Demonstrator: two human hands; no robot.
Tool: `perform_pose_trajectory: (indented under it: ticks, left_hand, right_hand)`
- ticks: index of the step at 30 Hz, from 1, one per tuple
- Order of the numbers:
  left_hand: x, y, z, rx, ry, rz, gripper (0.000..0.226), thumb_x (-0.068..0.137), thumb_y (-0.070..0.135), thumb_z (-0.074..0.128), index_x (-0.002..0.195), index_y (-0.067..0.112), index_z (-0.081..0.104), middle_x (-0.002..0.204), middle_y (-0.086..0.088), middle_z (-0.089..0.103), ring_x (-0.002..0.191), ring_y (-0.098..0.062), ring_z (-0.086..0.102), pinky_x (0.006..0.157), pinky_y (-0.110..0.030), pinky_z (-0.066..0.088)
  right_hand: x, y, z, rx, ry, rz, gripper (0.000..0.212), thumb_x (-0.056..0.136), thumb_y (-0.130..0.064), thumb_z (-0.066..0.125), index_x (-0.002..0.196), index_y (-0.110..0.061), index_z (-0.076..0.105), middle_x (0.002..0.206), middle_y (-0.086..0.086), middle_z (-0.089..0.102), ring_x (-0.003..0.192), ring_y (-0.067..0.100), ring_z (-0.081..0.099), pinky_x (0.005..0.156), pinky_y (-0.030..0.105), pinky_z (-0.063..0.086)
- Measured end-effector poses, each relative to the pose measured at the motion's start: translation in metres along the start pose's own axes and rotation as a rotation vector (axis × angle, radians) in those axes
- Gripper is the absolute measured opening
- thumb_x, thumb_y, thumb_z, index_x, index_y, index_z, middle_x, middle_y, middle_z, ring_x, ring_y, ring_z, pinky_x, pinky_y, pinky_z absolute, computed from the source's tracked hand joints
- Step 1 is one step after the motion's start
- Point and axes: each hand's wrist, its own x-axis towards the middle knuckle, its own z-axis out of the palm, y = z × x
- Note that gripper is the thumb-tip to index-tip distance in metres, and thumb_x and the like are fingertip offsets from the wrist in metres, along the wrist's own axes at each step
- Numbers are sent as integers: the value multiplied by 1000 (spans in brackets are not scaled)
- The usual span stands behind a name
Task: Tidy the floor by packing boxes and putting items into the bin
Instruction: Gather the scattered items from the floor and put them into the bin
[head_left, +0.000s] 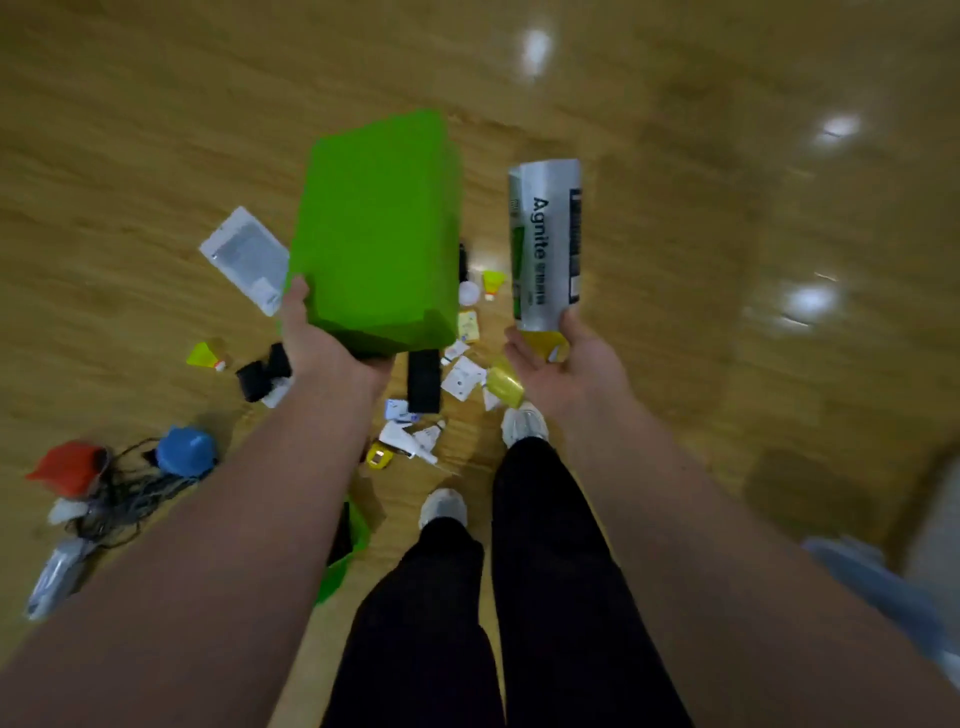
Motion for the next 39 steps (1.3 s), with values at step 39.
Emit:
perform_pose_trajectory:
  ticks: [39]
  left_hand:
    - [-371,-701,-94,1728,-657,-342,67,87,54,62,142,19,46,137,-7,56,121,-30,57,102,-52,46]
  right_hand:
    - [-279,-169,-713,1366,373,-446,25,96,-18,60,116,-15,44,99,20,54,95,37,62,98,47,46]
